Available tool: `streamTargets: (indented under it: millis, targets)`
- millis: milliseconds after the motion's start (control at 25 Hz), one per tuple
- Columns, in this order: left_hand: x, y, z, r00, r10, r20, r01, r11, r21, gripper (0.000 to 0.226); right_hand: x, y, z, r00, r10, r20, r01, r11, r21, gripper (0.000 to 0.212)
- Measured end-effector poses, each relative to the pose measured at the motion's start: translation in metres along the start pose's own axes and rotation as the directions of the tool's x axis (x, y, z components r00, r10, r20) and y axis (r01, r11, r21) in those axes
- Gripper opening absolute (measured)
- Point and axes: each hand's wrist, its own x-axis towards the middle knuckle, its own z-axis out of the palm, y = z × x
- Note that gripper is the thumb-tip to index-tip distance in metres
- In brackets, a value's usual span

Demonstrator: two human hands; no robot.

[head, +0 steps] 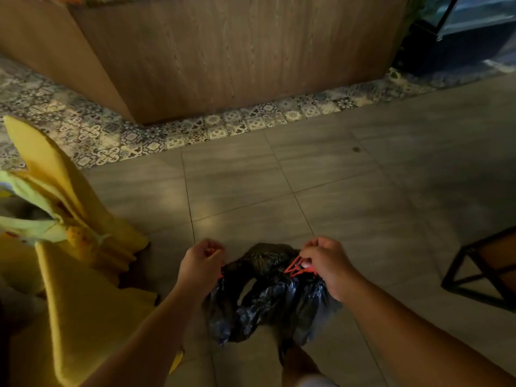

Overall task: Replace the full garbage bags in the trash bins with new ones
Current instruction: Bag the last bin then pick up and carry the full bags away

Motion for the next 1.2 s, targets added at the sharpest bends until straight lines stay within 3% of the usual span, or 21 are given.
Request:
streamTargets:
  millis: [360, 480, 680, 840, 1200]
  targets:
    - [0.187, 0.11, 0.028, 0.997, 0.014, -0.08, -0.005, 0.994, 0.112, 0.023, 0.186, -0.14, 0.025, 0.991, 0.044, 0.13, -0.041, 0.999, -0.025, 0.016]
    - [0.248, 0.14, 0.032, 0.997, 0.002, -0.074, 0.004, 0.997, 0.08, 0.012, 0.243, -0.184, 0.042, 0.985, 0.046, 0.166, -0.041, 0.999, -0.032, 0.012]
    - [0.361, 0.175, 0.046, 0.997, -0.001, -0.072, 0.002, 1.0, 0.016, 0.012, 0.346, -0.249, 0.079, 0.995, 0.03, 0.094, -0.021, 0.996, -0.092, 0.014]
    - [0.464, 0.209, 0.058, 1.0, 0.011, 0.019, -0.011, 0.999, 0.037, 0.018, 0.429, -0.298, 0.109, 0.998, 0.015, -0.054, -0.028, 0.968, -0.248, 0.013]
    - [0.676, 0.309, 0.055, 0.997, -0.042, 0.058, 0.039, 0.998, 0.056, 0.012, 0.608, -0.432, 0.165, 0.999, 0.01, -0.039, -0.019, 0.97, -0.241, 0.003]
